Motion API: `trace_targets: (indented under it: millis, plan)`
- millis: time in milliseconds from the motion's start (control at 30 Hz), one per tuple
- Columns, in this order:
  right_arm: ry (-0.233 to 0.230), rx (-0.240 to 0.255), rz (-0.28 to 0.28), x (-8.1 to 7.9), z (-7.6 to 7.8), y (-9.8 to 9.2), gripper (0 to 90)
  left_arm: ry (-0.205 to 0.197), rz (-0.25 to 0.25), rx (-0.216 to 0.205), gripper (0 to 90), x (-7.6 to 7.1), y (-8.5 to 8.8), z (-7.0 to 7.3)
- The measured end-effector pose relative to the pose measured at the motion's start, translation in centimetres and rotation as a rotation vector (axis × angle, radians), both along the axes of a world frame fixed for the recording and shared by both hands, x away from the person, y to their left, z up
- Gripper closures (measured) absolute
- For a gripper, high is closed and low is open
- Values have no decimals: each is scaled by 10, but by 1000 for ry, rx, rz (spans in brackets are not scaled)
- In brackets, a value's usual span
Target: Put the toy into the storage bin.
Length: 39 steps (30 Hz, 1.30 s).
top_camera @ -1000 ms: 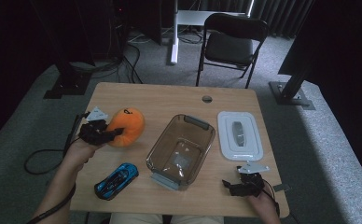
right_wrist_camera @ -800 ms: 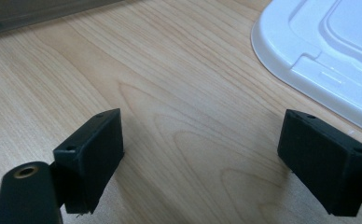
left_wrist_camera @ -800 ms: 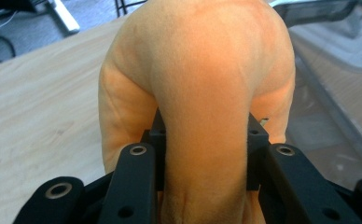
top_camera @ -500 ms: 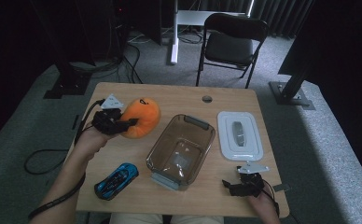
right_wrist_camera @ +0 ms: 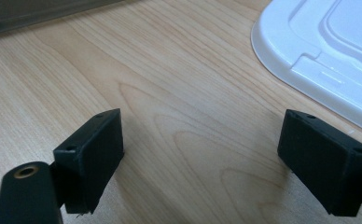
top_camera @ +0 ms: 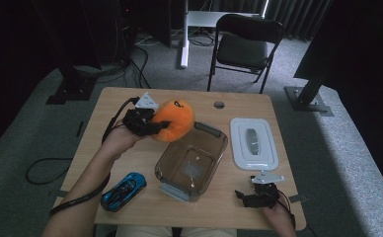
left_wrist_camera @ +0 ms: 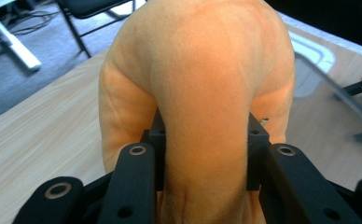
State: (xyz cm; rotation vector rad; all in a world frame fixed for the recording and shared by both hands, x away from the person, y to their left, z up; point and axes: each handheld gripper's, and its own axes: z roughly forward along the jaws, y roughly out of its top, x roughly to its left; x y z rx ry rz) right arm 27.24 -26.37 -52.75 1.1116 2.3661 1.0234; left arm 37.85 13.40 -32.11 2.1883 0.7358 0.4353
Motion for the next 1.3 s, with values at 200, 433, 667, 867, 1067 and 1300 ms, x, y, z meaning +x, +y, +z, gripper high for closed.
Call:
trace_targets:
  millis: [200,433,667,867,1067,1300]
  plan:
    - [2,4,-1,0,0,0,138,22,-45,13,677,6,-21,-6]
    - [6,13,-1,0,0,-1,138,49,-93,22,673,11,-40,-18]
    - [8,20,-1,1,0,-2,138,63,-129,40,673,10,-53,-24]
    - [8,20,-1,1,0,-2,139,88,-153,61,672,4,-59,-35]
    - [9,18,-2,1,0,-2,139,119,-172,65,662,3,-65,-44]
    - [9,21,-1,1,0,-2,139,142,-176,82,626,6,-73,-52]
